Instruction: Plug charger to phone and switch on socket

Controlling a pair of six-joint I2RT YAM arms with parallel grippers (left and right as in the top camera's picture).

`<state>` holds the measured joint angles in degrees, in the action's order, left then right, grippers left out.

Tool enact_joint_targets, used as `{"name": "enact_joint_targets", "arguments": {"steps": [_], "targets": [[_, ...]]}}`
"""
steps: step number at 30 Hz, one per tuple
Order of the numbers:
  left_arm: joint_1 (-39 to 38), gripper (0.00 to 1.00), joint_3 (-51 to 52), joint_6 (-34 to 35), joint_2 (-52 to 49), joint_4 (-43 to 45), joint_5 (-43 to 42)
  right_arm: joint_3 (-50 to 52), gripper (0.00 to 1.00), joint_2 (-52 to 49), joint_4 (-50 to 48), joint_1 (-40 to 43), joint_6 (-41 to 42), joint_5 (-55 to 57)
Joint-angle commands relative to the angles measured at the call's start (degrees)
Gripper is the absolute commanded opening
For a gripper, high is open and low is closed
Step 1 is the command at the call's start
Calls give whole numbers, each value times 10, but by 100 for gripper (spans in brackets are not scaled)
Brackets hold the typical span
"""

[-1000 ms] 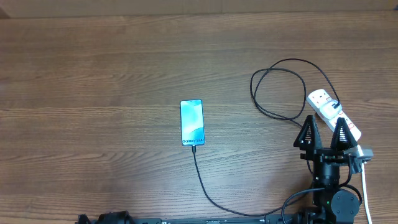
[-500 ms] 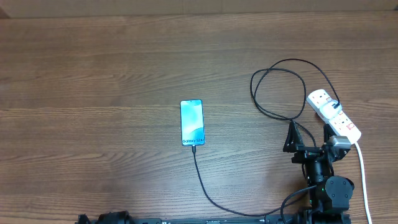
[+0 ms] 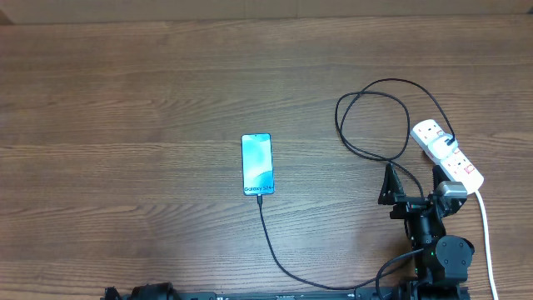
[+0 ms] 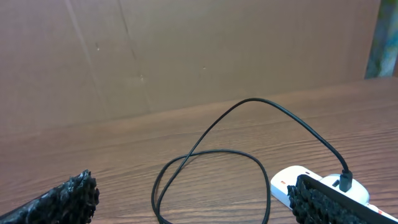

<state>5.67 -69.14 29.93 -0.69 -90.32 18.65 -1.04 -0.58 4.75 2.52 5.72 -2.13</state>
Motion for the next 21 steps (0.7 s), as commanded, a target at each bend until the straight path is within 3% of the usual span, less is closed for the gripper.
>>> {"name": "enact_joint_targets", "arguments": {"steps": [1,21], "targets": [[4,99,-3,7,4,2,1,6,100,4,-1,-3,-10,-5],[-1,100,-3,7,4,2,1,6,100,4,-1,-3,-10,-5]]}}
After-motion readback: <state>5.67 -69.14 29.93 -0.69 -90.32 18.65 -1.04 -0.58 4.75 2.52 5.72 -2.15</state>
